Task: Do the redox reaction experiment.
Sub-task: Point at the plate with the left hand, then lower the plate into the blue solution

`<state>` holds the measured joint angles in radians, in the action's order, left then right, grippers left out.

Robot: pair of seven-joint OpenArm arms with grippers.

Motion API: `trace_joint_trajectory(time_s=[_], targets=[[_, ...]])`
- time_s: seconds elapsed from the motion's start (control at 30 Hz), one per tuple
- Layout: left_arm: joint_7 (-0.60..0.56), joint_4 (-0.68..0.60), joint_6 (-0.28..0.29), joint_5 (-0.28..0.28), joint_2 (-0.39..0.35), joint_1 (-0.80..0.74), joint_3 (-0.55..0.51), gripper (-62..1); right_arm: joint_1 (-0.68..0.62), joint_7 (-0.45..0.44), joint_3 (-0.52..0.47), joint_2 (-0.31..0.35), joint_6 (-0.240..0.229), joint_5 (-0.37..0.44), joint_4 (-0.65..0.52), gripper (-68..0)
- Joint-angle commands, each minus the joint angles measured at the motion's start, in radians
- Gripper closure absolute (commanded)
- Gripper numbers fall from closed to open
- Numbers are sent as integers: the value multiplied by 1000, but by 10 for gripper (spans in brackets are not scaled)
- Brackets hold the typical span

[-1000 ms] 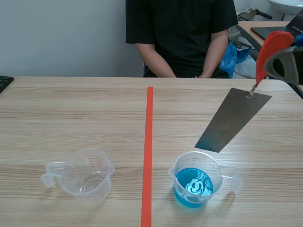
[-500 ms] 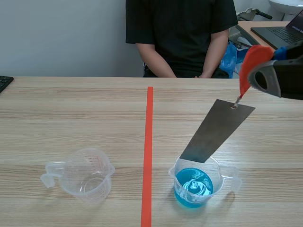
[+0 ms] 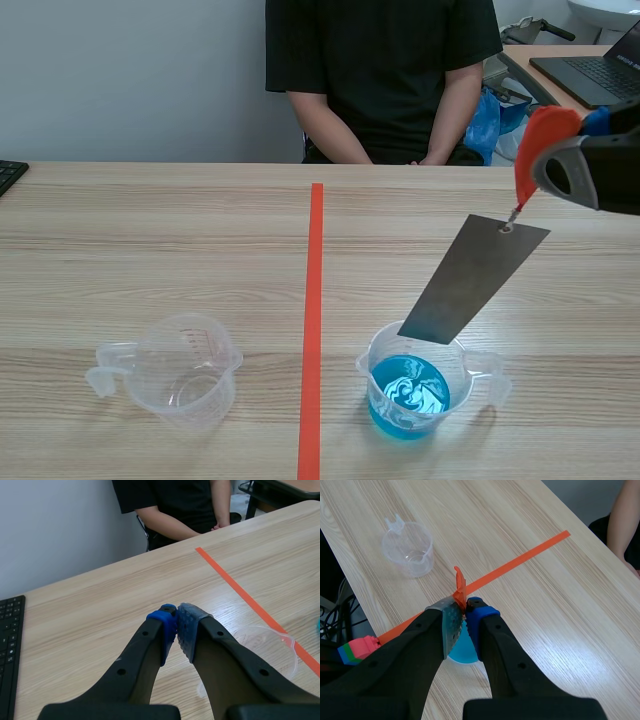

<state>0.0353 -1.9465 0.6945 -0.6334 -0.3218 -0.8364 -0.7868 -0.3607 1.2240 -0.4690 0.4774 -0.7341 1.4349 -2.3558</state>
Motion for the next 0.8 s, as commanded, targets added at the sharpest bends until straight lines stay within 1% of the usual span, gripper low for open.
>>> trace_joint_trajectory(time_s=[0.0,0.37,0.47,0.77], targets=[[-14,-7,2,-17,-6,3,-1,-46,6,-16,15,18,-11,-6,-5,-15],[-14,-7,2,-17,-6,3,-1,-46,6,-46,82,18,-11,-96,-5,-16],[-14,-7,2,-17,-6,3,-1,-46,6,-56,101,17,-11,-127,11,-16],[-14,-7,2,-17,-6,3,-1,-46,6,-84,143,15,-11,-179,56,-15]])
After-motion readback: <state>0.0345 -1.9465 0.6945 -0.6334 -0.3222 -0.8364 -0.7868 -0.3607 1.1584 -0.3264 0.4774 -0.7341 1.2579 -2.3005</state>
